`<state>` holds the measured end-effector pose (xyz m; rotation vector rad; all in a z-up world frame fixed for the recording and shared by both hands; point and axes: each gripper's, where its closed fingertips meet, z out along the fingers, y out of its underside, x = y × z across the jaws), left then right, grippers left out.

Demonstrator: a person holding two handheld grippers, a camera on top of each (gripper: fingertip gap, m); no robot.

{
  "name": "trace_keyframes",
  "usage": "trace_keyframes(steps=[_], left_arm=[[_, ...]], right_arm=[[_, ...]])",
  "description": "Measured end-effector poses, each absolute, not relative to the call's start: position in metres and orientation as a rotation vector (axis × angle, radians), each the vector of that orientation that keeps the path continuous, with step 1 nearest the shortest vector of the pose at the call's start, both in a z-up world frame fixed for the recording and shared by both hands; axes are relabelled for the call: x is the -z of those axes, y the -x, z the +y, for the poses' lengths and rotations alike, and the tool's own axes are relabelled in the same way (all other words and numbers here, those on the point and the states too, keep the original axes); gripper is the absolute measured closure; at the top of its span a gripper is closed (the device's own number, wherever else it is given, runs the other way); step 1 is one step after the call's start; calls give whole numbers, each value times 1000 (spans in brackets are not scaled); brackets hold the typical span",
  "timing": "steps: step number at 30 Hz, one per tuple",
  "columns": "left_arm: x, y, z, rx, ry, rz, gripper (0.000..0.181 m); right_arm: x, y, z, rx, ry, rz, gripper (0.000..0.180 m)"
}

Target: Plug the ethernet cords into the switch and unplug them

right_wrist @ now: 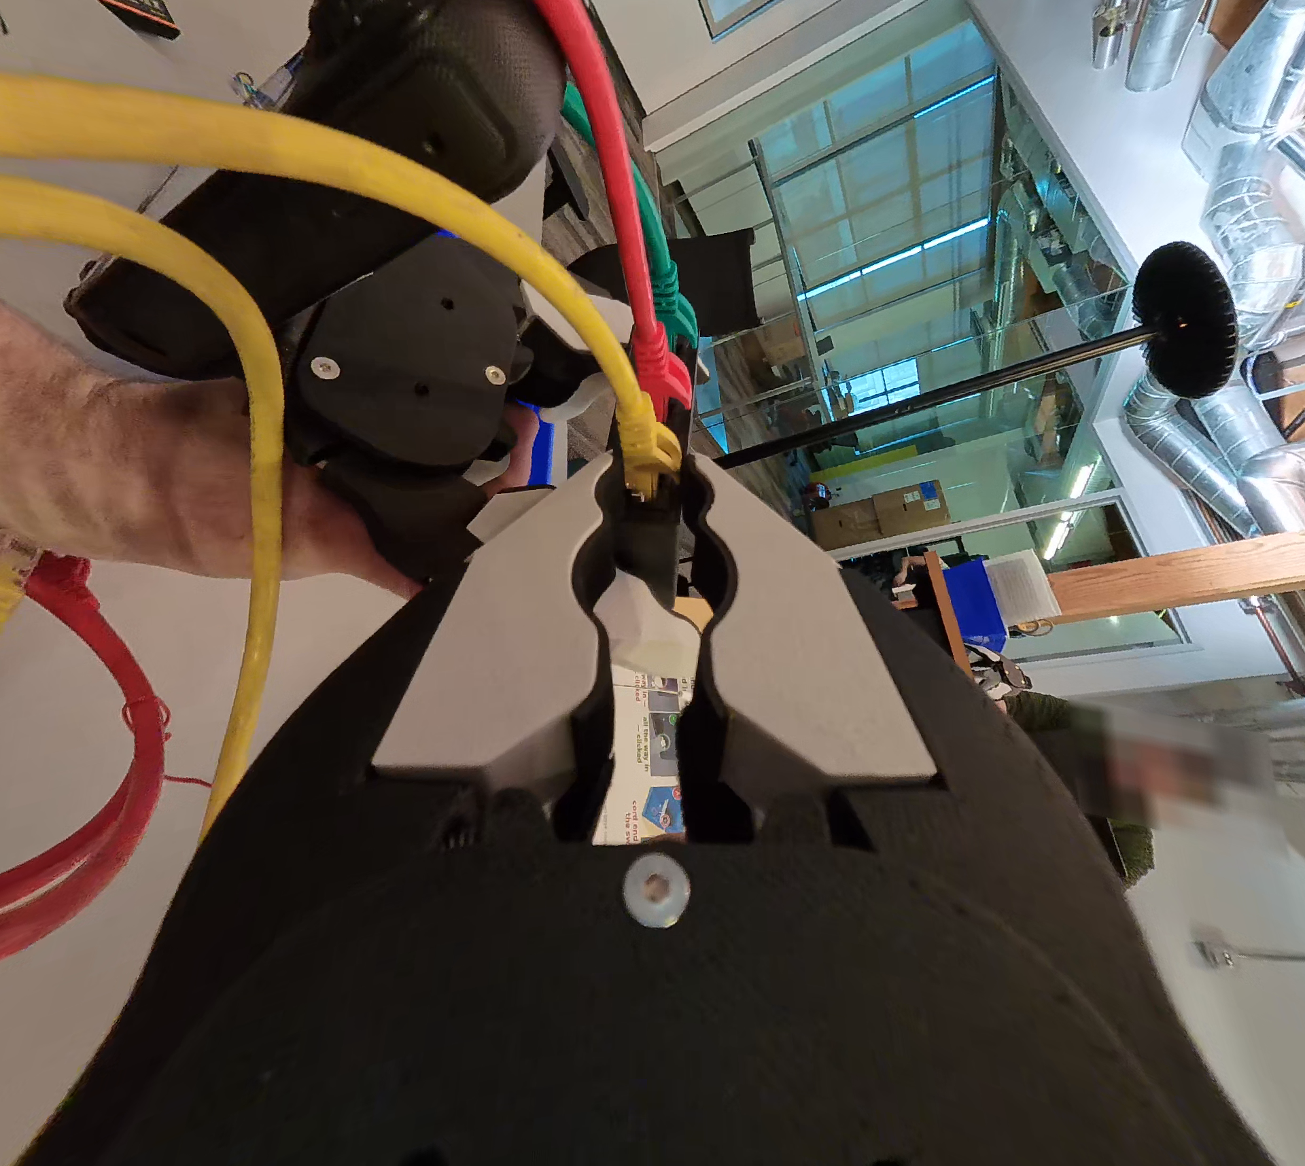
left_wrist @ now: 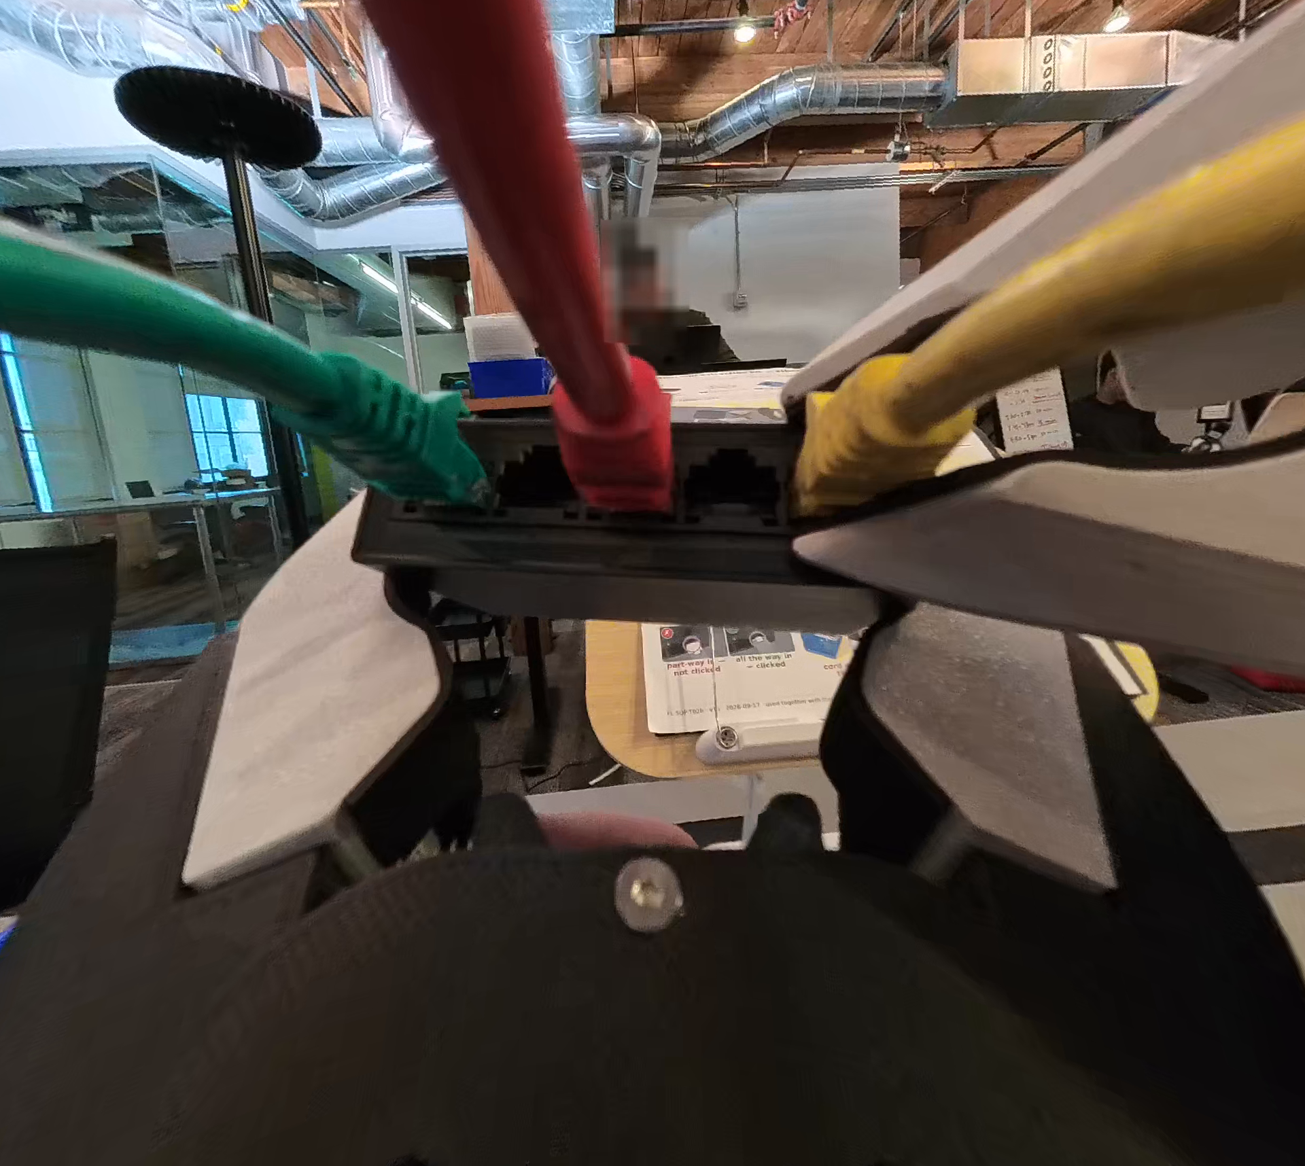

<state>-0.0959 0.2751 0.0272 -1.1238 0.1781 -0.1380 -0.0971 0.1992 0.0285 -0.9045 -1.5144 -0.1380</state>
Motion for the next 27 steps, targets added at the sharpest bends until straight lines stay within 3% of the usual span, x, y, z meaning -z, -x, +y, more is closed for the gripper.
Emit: trace_keyframes(steps=[7, 13, 27], left_arm=[[-33, 99, 271, 126, 1110, 175, 56], [-36, 102, 269, 106, 1097, 174, 56], [-38, 108, 270, 25, 1083, 173, 56]], right_arm=[[-33, 96, 194, 169, 894, -1482, 158], [-34, 95, 192, 197, 876, -1484, 166], [-33, 98, 194, 218, 938, -1558, 165]])
